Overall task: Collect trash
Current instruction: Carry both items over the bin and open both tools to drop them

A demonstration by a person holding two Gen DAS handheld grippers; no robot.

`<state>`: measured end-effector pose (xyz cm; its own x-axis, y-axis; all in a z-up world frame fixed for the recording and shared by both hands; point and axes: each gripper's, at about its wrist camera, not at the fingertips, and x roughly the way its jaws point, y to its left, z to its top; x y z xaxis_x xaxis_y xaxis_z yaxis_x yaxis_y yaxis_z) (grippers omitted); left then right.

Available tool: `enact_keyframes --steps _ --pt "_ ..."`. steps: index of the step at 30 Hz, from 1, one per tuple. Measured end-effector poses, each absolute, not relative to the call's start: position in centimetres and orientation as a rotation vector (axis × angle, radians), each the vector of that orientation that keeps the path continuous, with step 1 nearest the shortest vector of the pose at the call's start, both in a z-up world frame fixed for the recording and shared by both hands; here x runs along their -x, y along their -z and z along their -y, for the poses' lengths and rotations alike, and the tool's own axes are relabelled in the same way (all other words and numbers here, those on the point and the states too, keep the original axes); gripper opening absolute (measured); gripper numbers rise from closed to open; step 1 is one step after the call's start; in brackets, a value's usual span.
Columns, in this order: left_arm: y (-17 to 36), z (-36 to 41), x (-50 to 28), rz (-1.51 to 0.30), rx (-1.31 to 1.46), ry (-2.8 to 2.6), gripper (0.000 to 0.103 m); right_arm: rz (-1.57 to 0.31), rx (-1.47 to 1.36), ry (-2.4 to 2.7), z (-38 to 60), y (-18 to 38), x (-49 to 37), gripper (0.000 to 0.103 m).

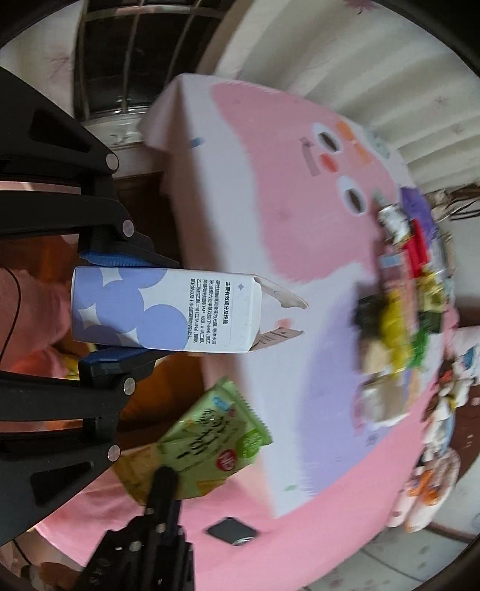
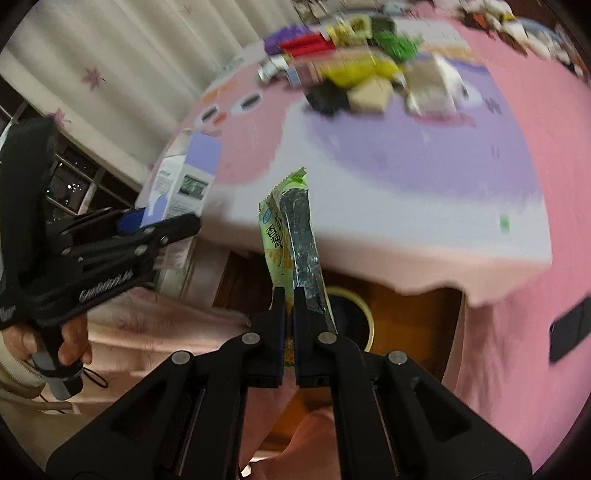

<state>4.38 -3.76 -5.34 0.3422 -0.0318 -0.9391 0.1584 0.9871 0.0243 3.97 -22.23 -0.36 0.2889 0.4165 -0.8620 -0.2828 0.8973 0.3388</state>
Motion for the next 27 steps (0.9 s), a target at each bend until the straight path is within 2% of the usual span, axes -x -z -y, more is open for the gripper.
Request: enact_keyframes --steps 7,20,24,27 --pt "14.2 4.6 -0.6 -1.358 -0.142 0.159 0.035 -1.316 -0.215 -0.360 23.3 8.2 0.4 0.001" --pt "35.1 4.7 1.0 -1.540 -0.125 0.184 0.035 -1.517 -0.229 -0.161 22.2 30.3 2.7 0.002" --pt "38.6 4.2 0.5 -1.540 -0.118 0.170 0.035 -1.521 -0.223 -0.149 21.4 34.7 1.6 0.002" --pt "40.1 3.3 -0.2 -1.539 -0.122 0.166 0.039 -1.533 -0.219 -0.133 21.2 37.7 0.8 0.003"
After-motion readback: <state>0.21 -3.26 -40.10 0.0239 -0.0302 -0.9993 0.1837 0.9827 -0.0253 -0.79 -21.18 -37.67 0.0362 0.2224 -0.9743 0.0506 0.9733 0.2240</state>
